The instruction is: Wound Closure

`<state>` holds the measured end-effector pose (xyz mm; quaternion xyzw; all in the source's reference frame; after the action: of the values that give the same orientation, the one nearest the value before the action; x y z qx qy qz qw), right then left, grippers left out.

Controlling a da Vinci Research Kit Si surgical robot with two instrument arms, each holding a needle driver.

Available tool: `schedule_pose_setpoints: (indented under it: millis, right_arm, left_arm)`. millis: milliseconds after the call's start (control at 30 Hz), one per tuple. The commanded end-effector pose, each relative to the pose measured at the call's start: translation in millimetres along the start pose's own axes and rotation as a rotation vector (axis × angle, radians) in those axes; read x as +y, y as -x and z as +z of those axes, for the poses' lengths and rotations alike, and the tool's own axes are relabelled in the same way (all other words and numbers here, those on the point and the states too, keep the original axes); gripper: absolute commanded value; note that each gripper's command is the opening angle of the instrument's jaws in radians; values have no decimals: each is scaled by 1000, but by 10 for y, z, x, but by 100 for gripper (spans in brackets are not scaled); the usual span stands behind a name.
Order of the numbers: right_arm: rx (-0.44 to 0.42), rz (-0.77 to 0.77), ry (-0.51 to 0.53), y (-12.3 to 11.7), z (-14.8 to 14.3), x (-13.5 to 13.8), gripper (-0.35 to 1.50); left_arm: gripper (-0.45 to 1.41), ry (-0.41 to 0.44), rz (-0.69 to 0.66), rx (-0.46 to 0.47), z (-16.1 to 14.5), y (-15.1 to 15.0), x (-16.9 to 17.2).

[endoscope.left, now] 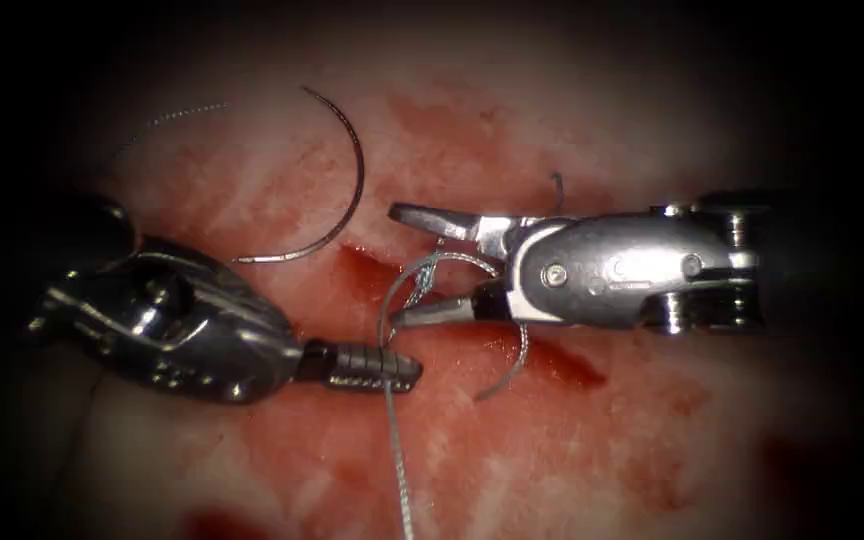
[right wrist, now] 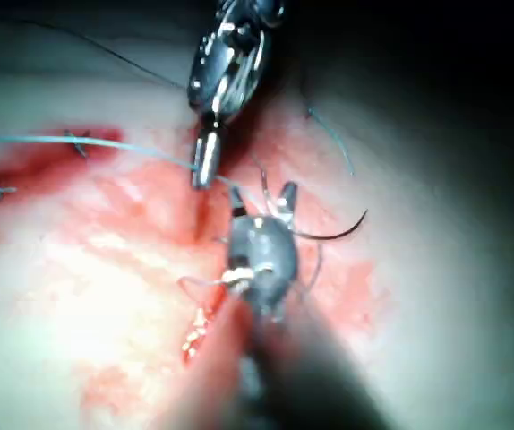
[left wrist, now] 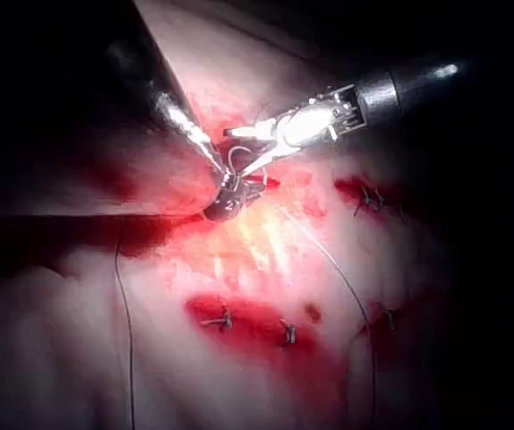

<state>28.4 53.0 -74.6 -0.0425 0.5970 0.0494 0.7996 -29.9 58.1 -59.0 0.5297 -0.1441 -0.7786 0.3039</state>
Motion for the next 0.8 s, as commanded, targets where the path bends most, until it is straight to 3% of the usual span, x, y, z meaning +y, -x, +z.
schedule_pose_setpoints:
  millis: [33, 167, 233, 300, 333, 367, 500, 533, 567, 767, 800]
  right_arm:
    - [10, -17, -9, 0, 10, -6, 73]
    - [-10, -100, -47, -1, 18, -18, 44]
    - [-18, -110, -54, 0, 21, -21, 42]
    - [-19, -116, -56, 2, 23, -20, 29]
    - [-17, -121, -53, 2, 23, -19, 17]
    - [-16, -131, -49, 1, 22, -17, -32]
    - [-50, -164, -62, 1, 21, -19, -35]
    - [-56, -165, -65, 1, 20, -20, -15]
    - [-53, -166, -68, 2, 20, -21, -35]
    - [-46, -189, -93, 2, 16, -20, -35]
    - [-56, -184, -93, 3, 15, -19, -35]
  left_arm:
    - [-35, 1, -9, 1, 7, 0, 5]
    - [-35, 2, -13, 7, 7, 0, 5]
    - [-35, 2, -13, 7, 7, -1, 6]
    - [-35, 3, -13, 11, 8, -2, 6]
    - [-35, 3, -18, 11, 8, -2, 6]
    - [-35, 3, -18, 12, 9, -3, 6]
    - [-35, 7, -23, 13, 9, -4, 6]
    - [-35, 7, -23, 14, 9, -4, 6]
    - [-35, 7, -23, 14, 9, -4, 6]
    - [-35, 9, -49, 16, 9, -4, 3]
    - [-9, 8, -62, 22, 7, -3, 0]
